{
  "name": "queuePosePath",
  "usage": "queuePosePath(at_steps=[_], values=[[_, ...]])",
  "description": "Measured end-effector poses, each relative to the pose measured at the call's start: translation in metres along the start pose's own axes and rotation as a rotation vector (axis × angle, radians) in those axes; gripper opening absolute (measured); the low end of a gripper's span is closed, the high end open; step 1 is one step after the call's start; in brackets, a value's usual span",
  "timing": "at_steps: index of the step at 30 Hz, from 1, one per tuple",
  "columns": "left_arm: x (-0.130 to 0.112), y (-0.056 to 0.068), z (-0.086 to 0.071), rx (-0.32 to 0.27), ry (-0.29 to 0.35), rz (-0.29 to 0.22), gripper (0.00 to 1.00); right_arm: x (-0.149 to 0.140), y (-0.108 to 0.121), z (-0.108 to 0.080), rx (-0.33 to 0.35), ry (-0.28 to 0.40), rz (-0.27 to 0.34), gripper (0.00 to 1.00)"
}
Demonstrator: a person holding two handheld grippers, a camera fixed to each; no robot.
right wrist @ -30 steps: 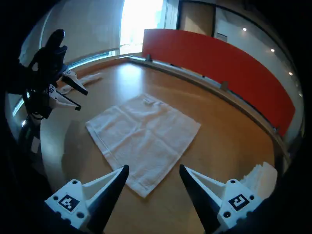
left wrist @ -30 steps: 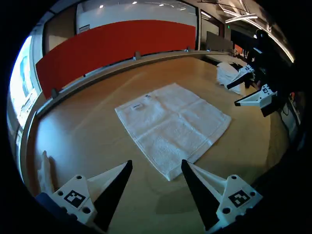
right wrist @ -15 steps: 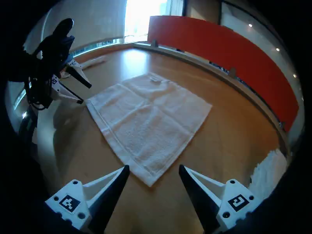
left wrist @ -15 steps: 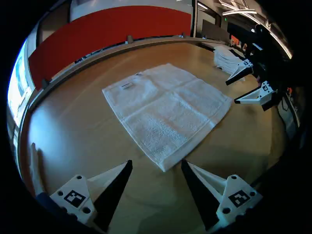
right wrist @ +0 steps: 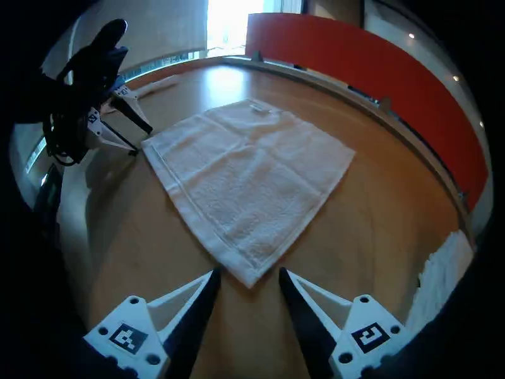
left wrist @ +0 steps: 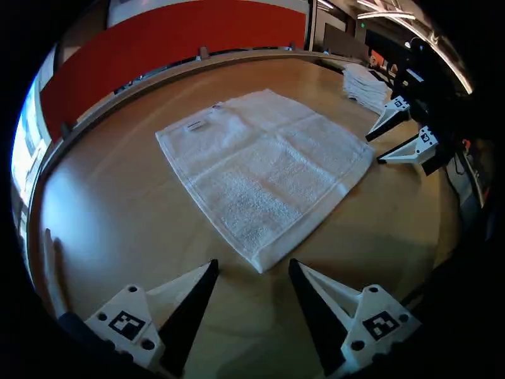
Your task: Fold towel
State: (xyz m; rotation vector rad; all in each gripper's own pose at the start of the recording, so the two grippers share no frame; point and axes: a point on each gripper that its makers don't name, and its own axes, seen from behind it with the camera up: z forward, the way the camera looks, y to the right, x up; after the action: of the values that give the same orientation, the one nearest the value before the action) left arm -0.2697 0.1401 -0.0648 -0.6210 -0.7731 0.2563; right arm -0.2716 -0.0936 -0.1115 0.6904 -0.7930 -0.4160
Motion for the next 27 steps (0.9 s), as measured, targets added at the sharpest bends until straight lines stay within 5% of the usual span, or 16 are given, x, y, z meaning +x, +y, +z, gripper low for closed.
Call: queuePosePath(at_steps=[7,22,27], values=[[-0.0005,-0.0016,-0.0001,0.011,-0.006,-0.001,0.71,-0.0005,-0.0073,0.0019,0.034,0.004,0.015,0.44],[-0.0012,0.0006,-0.0003,0.017,-0.017,0.002,0.51,-0.0002,-0.0066,0.0016,0.031,0.012,0.022,0.27],[-0.0009,0.0010,-0.0001,0.028,-0.023,-0.001,0.26,0.0009,-0.0068,0.0023,0.031,0.011,0.016,0.25]])
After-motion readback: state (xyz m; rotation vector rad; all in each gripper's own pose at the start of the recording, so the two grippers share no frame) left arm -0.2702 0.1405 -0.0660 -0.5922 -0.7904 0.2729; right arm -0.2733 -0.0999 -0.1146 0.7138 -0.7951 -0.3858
